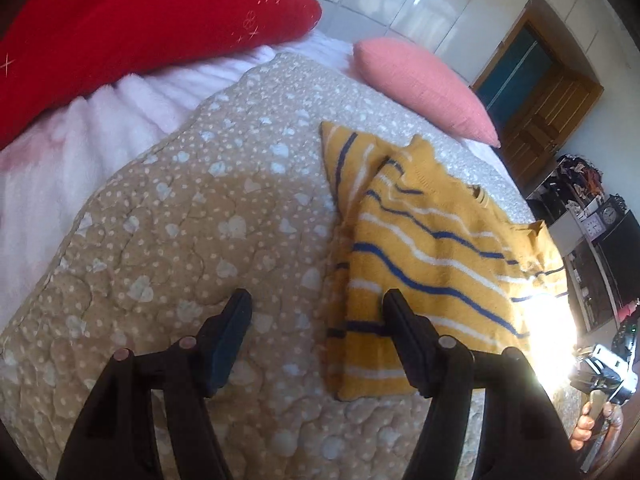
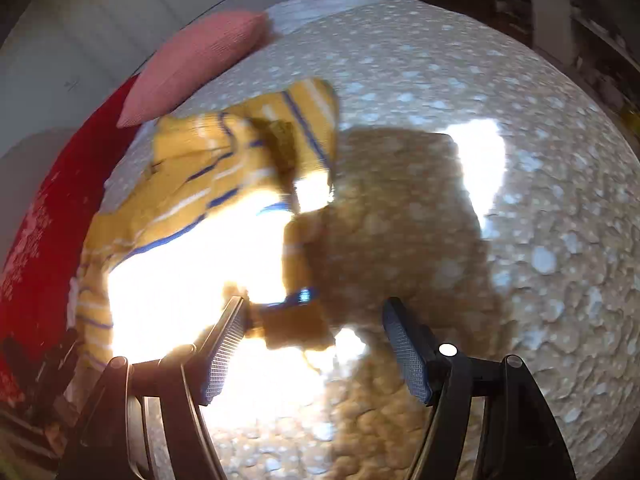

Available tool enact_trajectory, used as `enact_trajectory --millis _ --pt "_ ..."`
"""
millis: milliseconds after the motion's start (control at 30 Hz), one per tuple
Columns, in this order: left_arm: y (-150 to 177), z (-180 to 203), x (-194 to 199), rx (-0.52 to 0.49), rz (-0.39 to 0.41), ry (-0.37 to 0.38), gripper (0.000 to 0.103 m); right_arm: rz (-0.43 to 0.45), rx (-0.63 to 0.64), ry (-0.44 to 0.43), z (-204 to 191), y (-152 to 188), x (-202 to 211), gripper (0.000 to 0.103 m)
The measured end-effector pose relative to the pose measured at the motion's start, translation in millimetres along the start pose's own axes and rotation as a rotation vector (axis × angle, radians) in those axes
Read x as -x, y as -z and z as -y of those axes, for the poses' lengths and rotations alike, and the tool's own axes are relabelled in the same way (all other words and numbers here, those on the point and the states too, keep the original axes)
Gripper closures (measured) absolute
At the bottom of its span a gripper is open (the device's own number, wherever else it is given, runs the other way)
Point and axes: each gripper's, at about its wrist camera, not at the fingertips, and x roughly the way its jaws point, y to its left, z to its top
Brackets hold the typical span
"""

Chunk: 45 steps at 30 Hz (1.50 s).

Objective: Fold small clothes

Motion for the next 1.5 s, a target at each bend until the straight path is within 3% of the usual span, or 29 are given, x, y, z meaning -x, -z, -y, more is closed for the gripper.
enact_trajectory --millis 100,300,600,767,933,1100,1167,1200,1233,1300,1433,1500 --pt "-2.9 -6.4 4.5 0.028 0.009 0.008 0.037 0.037 -0.115 -0.081 5.2 -6.7 20.7 0.034" --pt "-14.5 -29.5 40.0 0.104 0.153 -0.049 0.037 0.075 0.102 -0.205 -99.4 0.0 50.0 0.025" --pt "-17.9 -86.9 49.2 0.258 0.142 -0.044 0.037 -0.082 0.47 -0.249 -289.6 48.9 -41.8 0.025" --pt "-19.7 -95.5 55.6 0.265 0.16 -0.054 0.037 -0.095 0.631 -0.11 -352.2 64.3 -102.9 0.025" --pt "-20.4 -100.5 54.6 0.279 0.152 -0.046 0.037 -0.124 0.658 -0.01 -369.4 64.8 -143.2 0.023" --pt "-19.0 -96.3 52.9 0.266 0.154 -0.056 0.037 -0.081 0.8 0.191 -385.1 85.9 -166.8 0.023" --pt "-18.6 -91.9 49.9 0.254 0.147 -0.063 0.037 -0.039 0.877 0.252 -388.4 99.0 -168.8 0.029" --pt "-18.7 -89.5 48.8 0.249 0.145 -0.065 0.037 -0.022 0.897 0.265 -389.3 102.4 -168.1 0.043" --pt "-18.5 -87.0 48.2 0.244 0.145 -0.067 0.037 -0.008 0.901 0.274 -389.5 102.3 -165.6 0.065" --pt "-18.8 -81.8 46.4 0.235 0.145 -0.065 0.037 -0.005 0.857 0.227 -383.9 90.8 -155.2 0.08" --pt "-18.6 -70.1 41.3 0.218 0.134 -0.047 0.037 0.014 0.667 0.052 -345.9 47.8 -110.5 0.087" --pt "-17.3 -60.8 38.0 0.194 0.129 -0.047 0.037 0.044 0.595 0.008 -316.2 22.5 -82.9 0.087"
